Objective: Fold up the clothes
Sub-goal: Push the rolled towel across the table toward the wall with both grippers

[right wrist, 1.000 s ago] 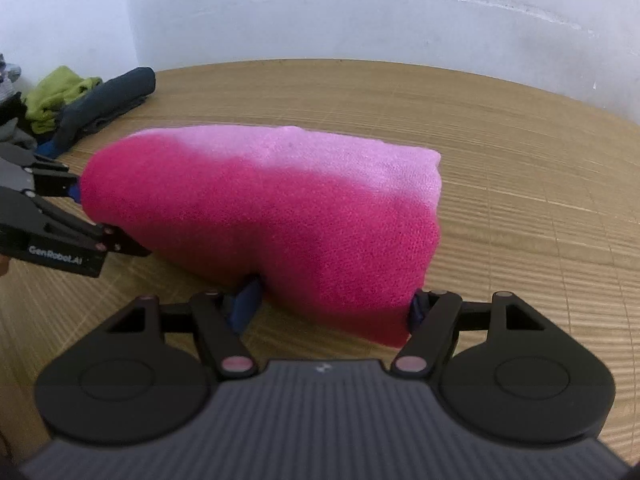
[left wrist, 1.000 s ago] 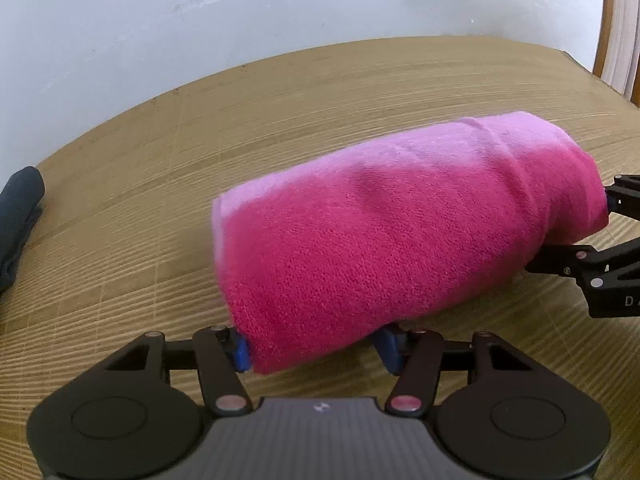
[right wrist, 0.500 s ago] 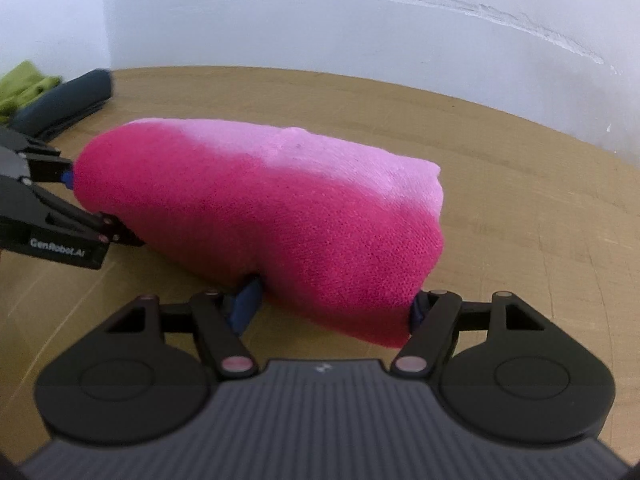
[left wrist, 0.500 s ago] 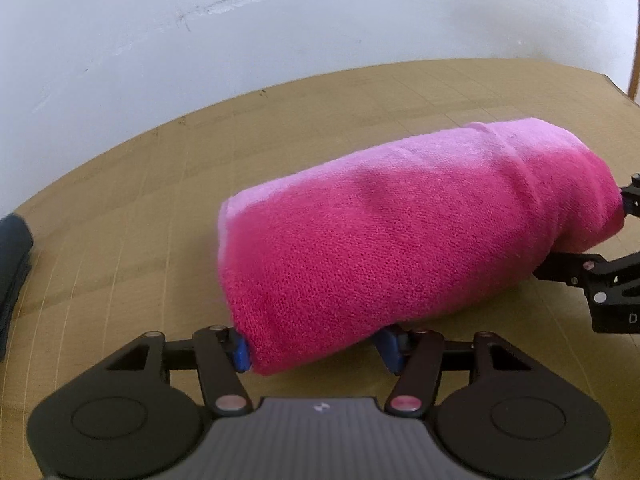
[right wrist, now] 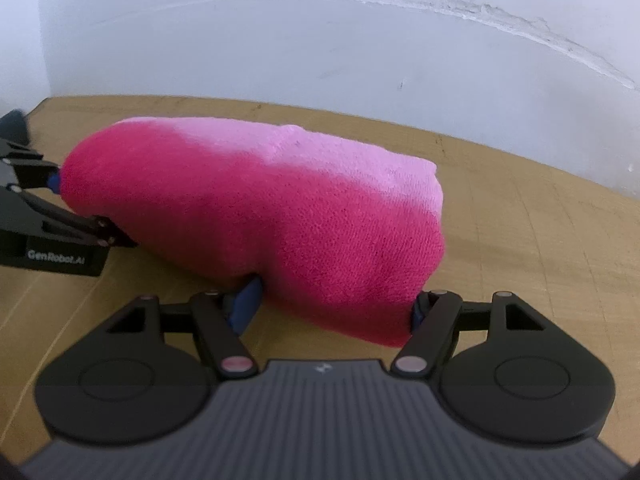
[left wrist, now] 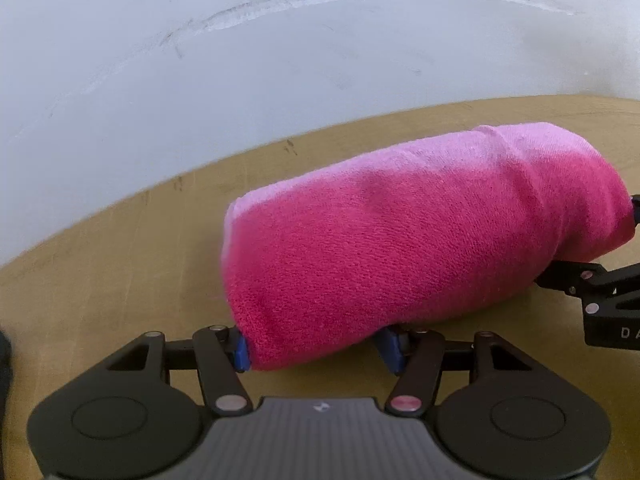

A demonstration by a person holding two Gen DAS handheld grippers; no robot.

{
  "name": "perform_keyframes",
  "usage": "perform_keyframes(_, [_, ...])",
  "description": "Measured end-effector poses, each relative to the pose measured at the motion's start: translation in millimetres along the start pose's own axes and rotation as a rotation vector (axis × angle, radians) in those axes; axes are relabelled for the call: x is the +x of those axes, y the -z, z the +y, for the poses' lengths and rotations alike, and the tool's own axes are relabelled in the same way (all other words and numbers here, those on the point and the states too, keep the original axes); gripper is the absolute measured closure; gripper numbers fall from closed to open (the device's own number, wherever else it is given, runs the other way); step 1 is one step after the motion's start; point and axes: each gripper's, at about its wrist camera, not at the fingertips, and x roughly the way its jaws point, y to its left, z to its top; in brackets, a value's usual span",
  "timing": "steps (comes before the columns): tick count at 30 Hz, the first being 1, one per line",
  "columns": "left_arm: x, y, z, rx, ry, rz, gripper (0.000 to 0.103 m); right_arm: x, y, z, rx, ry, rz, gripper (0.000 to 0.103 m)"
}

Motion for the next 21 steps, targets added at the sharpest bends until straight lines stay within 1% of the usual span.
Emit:
perform_keyframes(5, [40.8, -36.0, 7.7, 0.003, -0.046, -0.012, 0.04, 38.9, -31.2, -7.1, 0.023, 0.025, -0.011, 0.031])
perform_keyframes(6, [41.0, -35.5, 6.7, 0.008, -0.055, -0.018, 0.04, 45.8, -36.6, -8.5, 0.028, 0.029, -0.014, 0.031])
perform_keyframes(12, [70.5, -61.5, 6.5, 0.008, -0.092, -0.034, 0.04, 83.8, -62.1, -24.0, 0.059, 0.048, -0.021, 0.031])
perform_keyframes(16, [79.8, -68.1, 5.4, -0.02, -0.103, -0.037, 0.04, 100.6, -75.3, -34.6, 0.094, 0.056, -0.008, 0.03])
perform_keyframes(19, [79.7, -65.6, 5.6, -0.018, -0.107, -0.036, 0.038, 100.6, -73.9, -39.7, 0.135, 0.045, -0.006, 0.03])
perform_keyframes(21, [79.9, -66.0, 8.8, -0.019, -0.11, -0.029, 0.037, 97.9, -70.6, -40.4, 0.128, 0.042, -0.009, 0.03])
